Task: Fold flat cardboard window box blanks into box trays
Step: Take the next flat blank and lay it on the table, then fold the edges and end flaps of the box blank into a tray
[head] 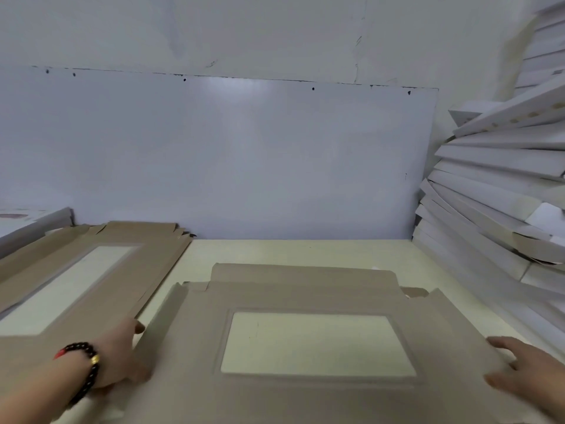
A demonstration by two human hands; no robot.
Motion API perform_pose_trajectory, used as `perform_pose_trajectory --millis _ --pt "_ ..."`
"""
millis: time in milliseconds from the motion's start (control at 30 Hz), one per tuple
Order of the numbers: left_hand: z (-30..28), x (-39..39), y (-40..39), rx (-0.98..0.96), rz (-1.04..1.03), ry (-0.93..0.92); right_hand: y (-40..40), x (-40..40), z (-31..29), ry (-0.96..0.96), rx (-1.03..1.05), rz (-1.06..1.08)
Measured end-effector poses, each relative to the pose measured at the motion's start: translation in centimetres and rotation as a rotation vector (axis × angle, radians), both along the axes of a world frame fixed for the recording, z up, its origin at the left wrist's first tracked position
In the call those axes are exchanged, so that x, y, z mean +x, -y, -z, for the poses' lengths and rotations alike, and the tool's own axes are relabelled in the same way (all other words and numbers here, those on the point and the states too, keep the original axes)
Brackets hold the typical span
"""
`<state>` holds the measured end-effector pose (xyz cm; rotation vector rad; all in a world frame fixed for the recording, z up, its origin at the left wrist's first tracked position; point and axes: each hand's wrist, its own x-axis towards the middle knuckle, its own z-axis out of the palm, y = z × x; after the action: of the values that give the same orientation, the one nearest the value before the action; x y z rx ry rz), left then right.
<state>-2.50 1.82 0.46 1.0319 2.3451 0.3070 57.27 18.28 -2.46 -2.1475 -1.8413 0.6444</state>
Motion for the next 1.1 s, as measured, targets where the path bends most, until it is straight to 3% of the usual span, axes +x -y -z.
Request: perform_pose_trajectory --millis 67,167,200,267,300,333,400,467,500,533,600,700,767,867,933,1100 --pt "-1.7 0.5 1.0 -0.14 0.065 -0.109 -0.2 0.5 -1.1 0.264 -0.044 -0.024" --pt "-4.2 2.5 -0.8 -0.17 0.235 -0.653 -1.1 -2.0 -3.3 0.778 0.093 -0.036" --pt "-5.0 3.7 -2.0 -0.111 0.279 -0.731 -1.0 -4.2 -4.6 0.848 0.189 -0.09" --pt "-6.0 7.1 -4.7 0.012 0.375 -0.769 -0.7 -10.4 -6.7 0.795 0.416 -0.288" --pt "-6.0 9.2 -6.4 0.072 0.428 -0.76 -0.4 -14.1 -7.2 0.715 0.485 -0.429" --pt "-5.6 11.4 -8.2 0.146 0.494 -0.74 0.0 -18.0 -7.2 0.517 0.524 -0.563" --pt "-4.4 15.9 -11.2 0.321 0.597 -0.641 1.6 -25.3 -6.0 -0.147 0.464 -0.701" --pt "-2.6 18.8 -13.1 0.427 0.582 -0.445 3.2 -29.8 -4.7 -0.859 0.249 -0.598" --pt "-1.5 19.3 -13.7 0.424 0.554 -0.364 3.2 -30.9 -3.7 -1.041 0.138 -0.492" --pt "-0.1 19.4 -13.8 0.391 0.561 -0.331 2.8 -31.3 -2.7 -1.085 0.058 -0.421" --pt "2.9 19.1 -13.5 0.297 0.67 -0.403 1.7 -31.2 -1.0 -0.91 0.03 -0.417" --pt "6.0 18.9 -14.0 0.202 0.778 -0.577 -0.2 -30.9 0.7 -0.323 0.111 -0.645" --pt "6.4 18.8 -14.5 0.196 0.778 -0.566 -1.4 -30.4 1.2 -0.035 0.141 -0.754" --pt "6.1 16.7 -14.8 0.19 0.659 -0.492 -3.9 -27.2 1.6 0.255 0.176 -0.718" --pt "6.0 14.1 -14.7 0.152 0.559 -0.498 -5.6 -23.8 1.7 0.362 0.14 -0.62" --pt "5.8 7.1 -13.7 0.081 0.365 -0.472 -9.0 -14.6 1.9 0.425 0.059 -0.371"
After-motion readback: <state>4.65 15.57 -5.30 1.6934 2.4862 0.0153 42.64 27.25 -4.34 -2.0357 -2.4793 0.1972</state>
